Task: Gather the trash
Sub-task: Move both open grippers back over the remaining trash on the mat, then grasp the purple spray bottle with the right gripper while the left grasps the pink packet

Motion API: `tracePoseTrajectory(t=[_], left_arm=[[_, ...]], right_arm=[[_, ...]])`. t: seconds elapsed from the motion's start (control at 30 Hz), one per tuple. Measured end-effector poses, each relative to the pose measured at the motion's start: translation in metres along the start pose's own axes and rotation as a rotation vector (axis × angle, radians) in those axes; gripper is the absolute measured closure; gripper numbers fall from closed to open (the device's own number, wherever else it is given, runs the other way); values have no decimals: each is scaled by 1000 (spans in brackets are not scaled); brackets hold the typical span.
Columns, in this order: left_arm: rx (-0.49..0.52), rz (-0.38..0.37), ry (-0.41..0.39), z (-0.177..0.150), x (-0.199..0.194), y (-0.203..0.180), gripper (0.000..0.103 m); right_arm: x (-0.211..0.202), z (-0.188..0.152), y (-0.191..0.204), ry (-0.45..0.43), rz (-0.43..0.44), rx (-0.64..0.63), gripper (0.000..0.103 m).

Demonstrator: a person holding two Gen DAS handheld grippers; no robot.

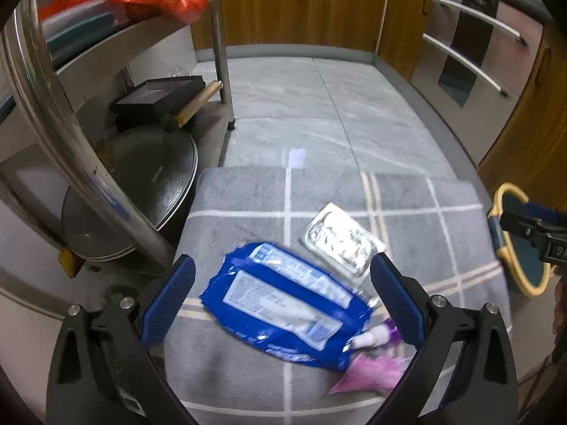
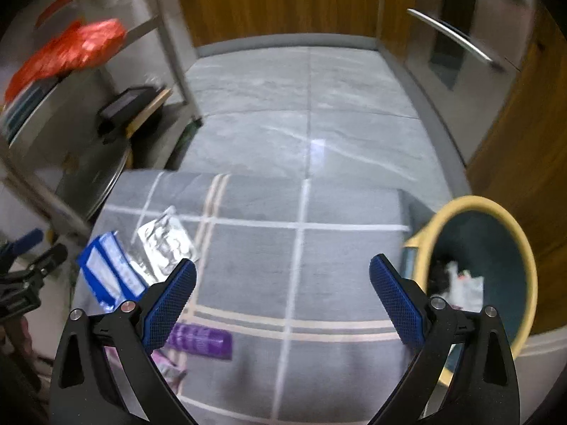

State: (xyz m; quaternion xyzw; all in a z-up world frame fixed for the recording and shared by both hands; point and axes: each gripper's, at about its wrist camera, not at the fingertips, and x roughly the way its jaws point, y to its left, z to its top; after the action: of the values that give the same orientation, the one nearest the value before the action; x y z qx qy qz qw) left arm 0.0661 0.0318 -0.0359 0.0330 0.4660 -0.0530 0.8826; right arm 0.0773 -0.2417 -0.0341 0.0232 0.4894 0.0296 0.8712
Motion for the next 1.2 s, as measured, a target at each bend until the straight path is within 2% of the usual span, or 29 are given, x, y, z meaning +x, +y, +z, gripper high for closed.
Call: tracePoseTrajectory(t=[0.2, 0.33, 0.43, 0.5, 0.63, 0.73, 0.8, 0.87, 0.97, 1.2], left_arm=[[-39, 10, 82, -17, 16, 20, 6], [-59, -5, 91, -17, 18, 20, 6], [-57, -12, 89, -16, 18, 13, 6], [-56, -19, 89, -15, 17, 10, 6], [-48, -18, 86, -14, 17, 8, 6], [-56, -14, 92, -14, 18, 10, 6], [-58, -15, 93, -14, 19, 11, 6], [-59, -12, 97, -14, 20, 12, 6], [-64, -14, 102, -14, 22, 11, 6], [-47, -6, 112, -15, 26, 5, 6]], right_arm=[[11, -14, 50, 47, 69, -259, 6], [19, -34, 78, 97, 105, -432, 6], [30, -49, 88, 158, 132, -516, 7], [40, -57, 93, 201, 132, -555, 8], [53, -69, 103, 232, 137, -630, 22], [60, -72, 107, 247, 150, -638, 33], [64, -74, 110, 246, 149, -654, 35], [67, -79, 115, 248, 153, -690, 42], [73, -87, 121, 242, 140, -743, 42], [76, -83, 117, 257, 159, -719, 57]])
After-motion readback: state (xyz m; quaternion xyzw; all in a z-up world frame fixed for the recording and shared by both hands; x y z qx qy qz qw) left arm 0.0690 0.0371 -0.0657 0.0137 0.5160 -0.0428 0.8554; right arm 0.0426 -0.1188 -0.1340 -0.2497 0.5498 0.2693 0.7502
